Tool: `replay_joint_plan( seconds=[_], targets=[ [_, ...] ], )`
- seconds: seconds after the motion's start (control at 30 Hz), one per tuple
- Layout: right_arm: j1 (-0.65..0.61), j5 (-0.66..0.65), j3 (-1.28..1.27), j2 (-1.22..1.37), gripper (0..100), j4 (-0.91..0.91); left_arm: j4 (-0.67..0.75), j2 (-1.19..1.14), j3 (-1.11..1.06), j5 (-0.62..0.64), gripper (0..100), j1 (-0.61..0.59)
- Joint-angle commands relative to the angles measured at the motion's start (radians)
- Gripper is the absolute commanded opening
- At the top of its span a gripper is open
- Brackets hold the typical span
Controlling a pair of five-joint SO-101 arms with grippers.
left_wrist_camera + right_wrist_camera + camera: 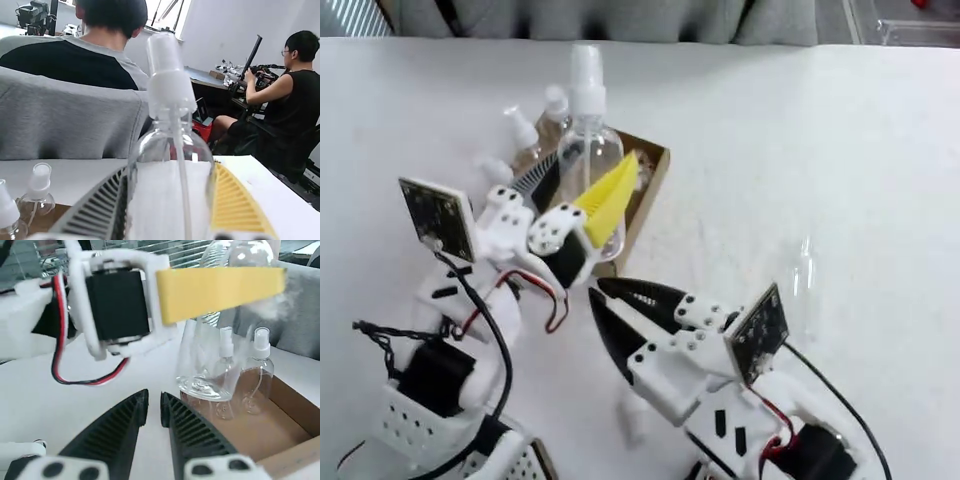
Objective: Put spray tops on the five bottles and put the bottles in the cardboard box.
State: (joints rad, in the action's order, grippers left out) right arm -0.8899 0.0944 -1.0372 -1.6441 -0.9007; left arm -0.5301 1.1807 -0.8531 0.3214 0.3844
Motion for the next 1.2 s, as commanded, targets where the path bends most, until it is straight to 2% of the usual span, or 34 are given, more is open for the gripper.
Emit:
replay_joint_plan(
  seconds=[0.0, 0.3, 0.47, 0.63, 0.83, 0.9, 1.07, 1.17],
  targets=[
    [-0.012, -0.009, -0.058, -0.041, 1.5, 0.107, -0.037, -0.008, 0.118, 0.011, 2, -0.002],
    [-0.015, -0.009, -0.080, -0.048, 1.5, 0.193, -0.052, 0.010, 0.121, 0.005, 2, 0.153],
    [-0.010, -0.009, -0.080, -0.053, 1.5, 0.182, -0.063, 0.088, 0.120, 0.005, 2, 0.177],
    [-0.004, -0.009, -0.080, -0.053, 1.5, 0.180, -0.181, 0.119, 0.155, 0.003, 2, 0.177],
    [0.104, -0.009, -0.080, -0.053, 1.5, 0.170, -0.338, 0.119, 0.256, 0.003, 2, 0.177],
    [0.122, -0.009, -0.080, -0.053, 1.5, 0.170, -0.345, 0.117, 0.255, -0.003, 2, 0.176],
    [0.137, -0.009, -0.080, -0.053, 1.5, 0.151, -0.338, 0.111, 0.235, -0.114, 2, 0.170],
    [0.136, -0.009, -0.080, -0.053, 1.5, 0.122, -0.236, 0.110, 0.150, -0.117, 2, 0.136]
  ],
)
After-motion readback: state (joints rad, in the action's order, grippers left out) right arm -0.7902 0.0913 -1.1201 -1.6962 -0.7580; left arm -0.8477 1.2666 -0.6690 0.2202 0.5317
